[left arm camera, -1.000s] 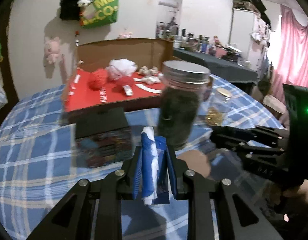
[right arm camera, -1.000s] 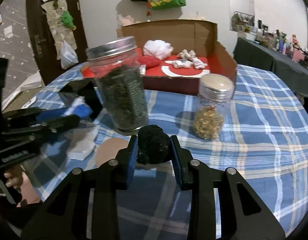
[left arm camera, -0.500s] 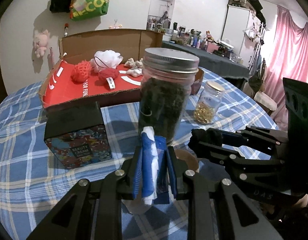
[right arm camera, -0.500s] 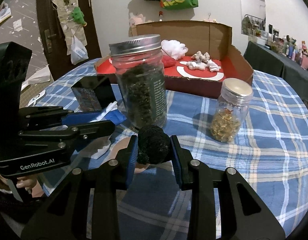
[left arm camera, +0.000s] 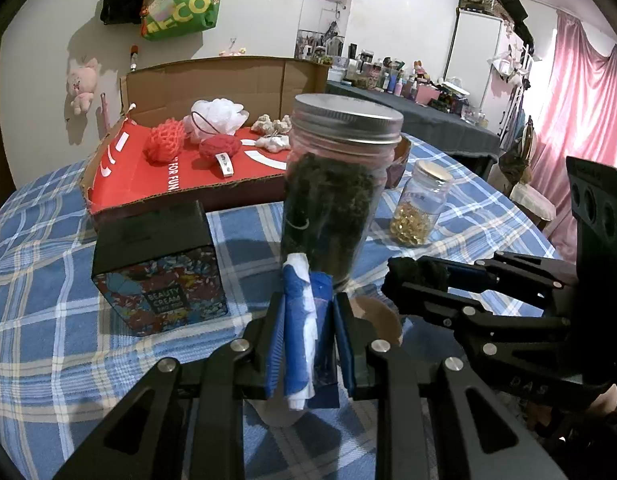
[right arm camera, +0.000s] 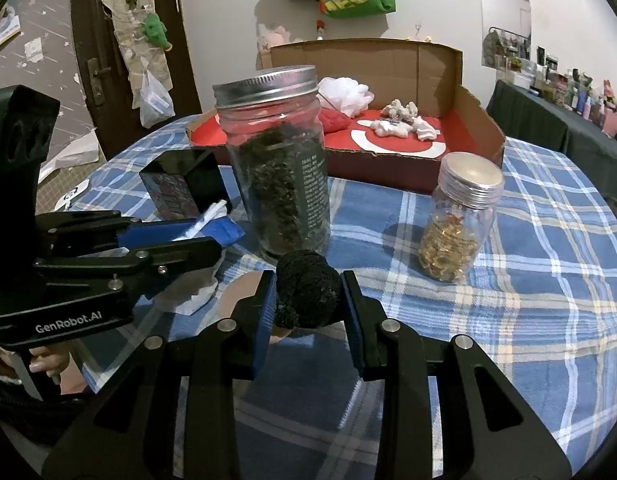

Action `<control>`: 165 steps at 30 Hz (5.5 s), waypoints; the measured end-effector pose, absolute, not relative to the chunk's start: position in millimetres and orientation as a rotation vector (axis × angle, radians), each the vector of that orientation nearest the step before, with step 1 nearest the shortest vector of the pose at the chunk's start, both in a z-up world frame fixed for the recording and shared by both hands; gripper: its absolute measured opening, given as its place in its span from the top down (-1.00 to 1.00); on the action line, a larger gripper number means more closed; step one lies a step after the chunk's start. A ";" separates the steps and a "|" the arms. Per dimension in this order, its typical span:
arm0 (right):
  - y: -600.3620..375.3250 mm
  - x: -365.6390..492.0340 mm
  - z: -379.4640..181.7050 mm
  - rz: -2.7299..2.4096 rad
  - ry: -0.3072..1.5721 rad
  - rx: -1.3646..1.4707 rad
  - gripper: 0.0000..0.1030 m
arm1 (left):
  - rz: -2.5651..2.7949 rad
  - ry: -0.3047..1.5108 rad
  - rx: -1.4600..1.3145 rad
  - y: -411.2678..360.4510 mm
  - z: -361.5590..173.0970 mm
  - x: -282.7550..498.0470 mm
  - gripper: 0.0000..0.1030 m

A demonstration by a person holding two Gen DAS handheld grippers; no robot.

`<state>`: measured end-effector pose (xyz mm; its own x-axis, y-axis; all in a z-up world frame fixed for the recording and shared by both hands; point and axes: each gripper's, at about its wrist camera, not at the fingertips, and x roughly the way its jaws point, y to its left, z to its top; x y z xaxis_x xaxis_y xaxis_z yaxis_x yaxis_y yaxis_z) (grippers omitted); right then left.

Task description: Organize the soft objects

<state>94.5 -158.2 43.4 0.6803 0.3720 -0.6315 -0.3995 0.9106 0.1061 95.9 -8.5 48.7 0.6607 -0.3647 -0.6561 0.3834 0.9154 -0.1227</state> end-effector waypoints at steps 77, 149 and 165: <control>-246.6 248.1 95.1 0.715 0.684 -0.191 0.41 | -0.582 0.692 0.174 115.0 91.1 212.9 0.51; -178.8 215.3 190.5 0.390 0.717 -0.194 -0.56 | -0.287 0.588 0.116 38.1 184.3 183.1 -1.00; -178.6 64.0 190.3 0.293 0.437 -0.155 -0.78 | -0.238 0.392 0.005 26.9 184.9 58.9 -1.00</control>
